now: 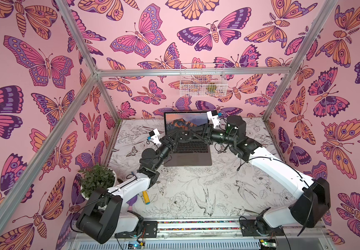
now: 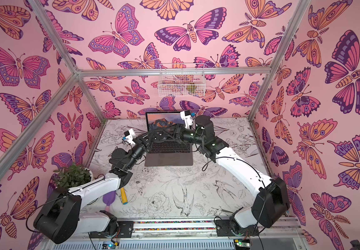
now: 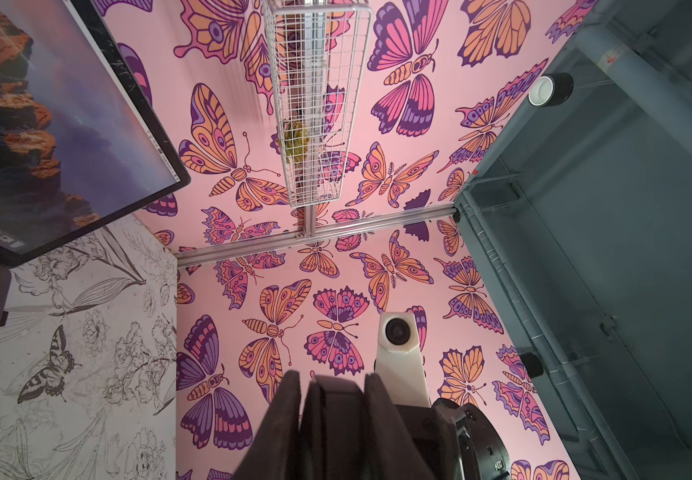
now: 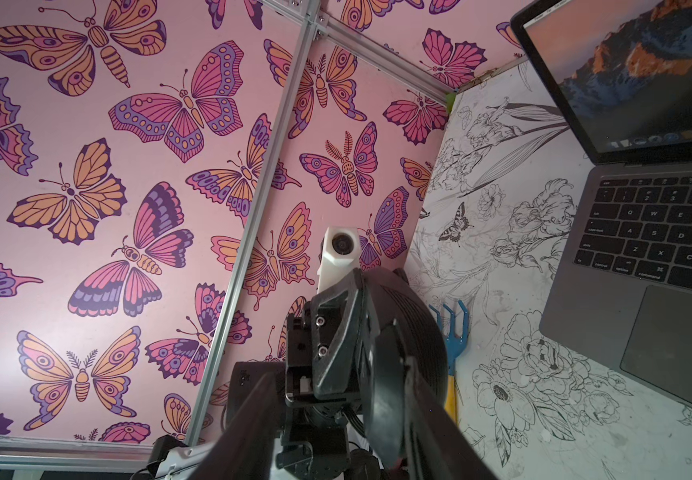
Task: Insert the wireless mouse receiver into the laptop
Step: Close the lid on the mouse.
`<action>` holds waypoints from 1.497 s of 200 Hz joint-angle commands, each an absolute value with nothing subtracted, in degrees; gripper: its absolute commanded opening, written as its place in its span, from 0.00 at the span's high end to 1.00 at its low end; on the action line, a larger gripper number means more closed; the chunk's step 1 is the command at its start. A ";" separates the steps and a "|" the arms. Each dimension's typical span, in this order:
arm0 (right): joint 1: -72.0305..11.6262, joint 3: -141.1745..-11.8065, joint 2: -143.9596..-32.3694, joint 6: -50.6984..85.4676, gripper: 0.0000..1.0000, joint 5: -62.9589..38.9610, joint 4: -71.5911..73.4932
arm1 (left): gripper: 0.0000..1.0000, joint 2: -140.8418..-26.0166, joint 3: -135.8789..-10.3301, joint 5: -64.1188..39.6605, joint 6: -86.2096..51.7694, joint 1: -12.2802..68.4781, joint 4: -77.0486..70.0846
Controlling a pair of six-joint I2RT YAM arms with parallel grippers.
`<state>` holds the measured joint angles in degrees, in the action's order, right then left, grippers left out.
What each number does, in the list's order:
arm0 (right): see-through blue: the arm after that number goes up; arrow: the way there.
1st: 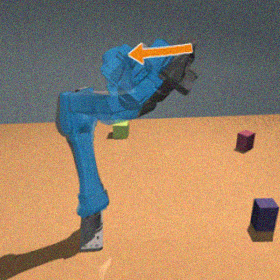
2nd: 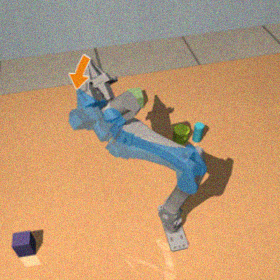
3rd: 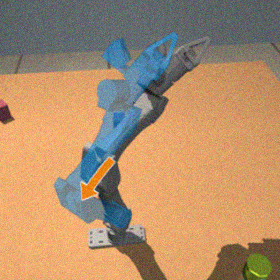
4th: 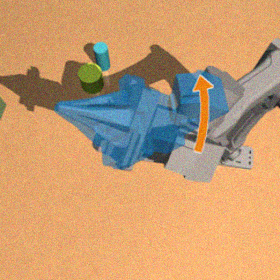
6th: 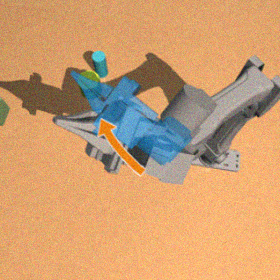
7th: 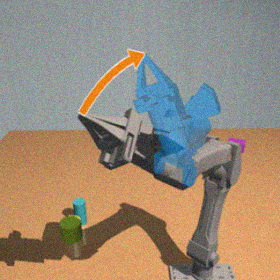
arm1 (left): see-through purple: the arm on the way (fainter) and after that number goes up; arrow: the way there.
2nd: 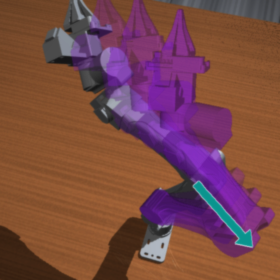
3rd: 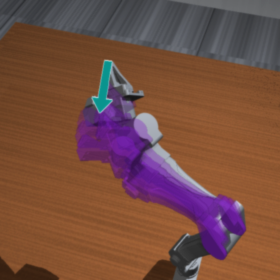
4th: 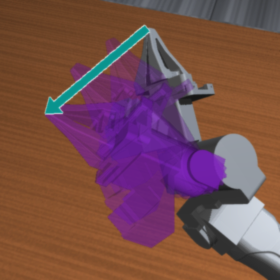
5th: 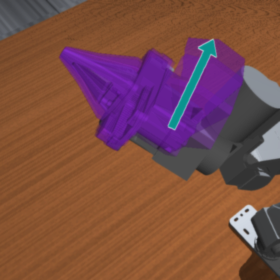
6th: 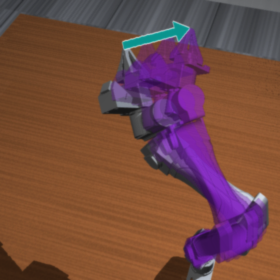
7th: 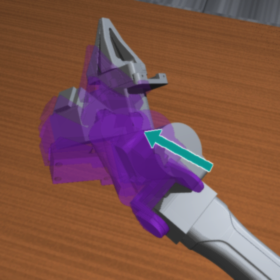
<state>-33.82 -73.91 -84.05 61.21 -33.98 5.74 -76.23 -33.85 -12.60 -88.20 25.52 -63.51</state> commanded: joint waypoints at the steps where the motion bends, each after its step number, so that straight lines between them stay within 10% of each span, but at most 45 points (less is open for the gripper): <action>1: -33.92 -76.14 -85.31 59.63 0.49 -33.57 4.03 | 1.00 -76.25 -33.07 -13.32 -89.49 25.67 -68.71; 132: -33.54 -77.61 -85.26 56.67 0.45 -29.69 1.38 | 1.00 -76.11 -32.52 -12.80 -89.56 25.66 -68.73; 207: -33.35 -76.93 -83.69 47.99 0.10 -31.99 -6.04 | 1.00 -75.16 -32.43 -12.74 -88.64 25.66 -67.05; 299: -33.42 -74.76 -85.17 46.80 0.11 -32.44 -8.45 | 1.00 -74.35 -32.61 -12.66 -87.80 25.66 -65.74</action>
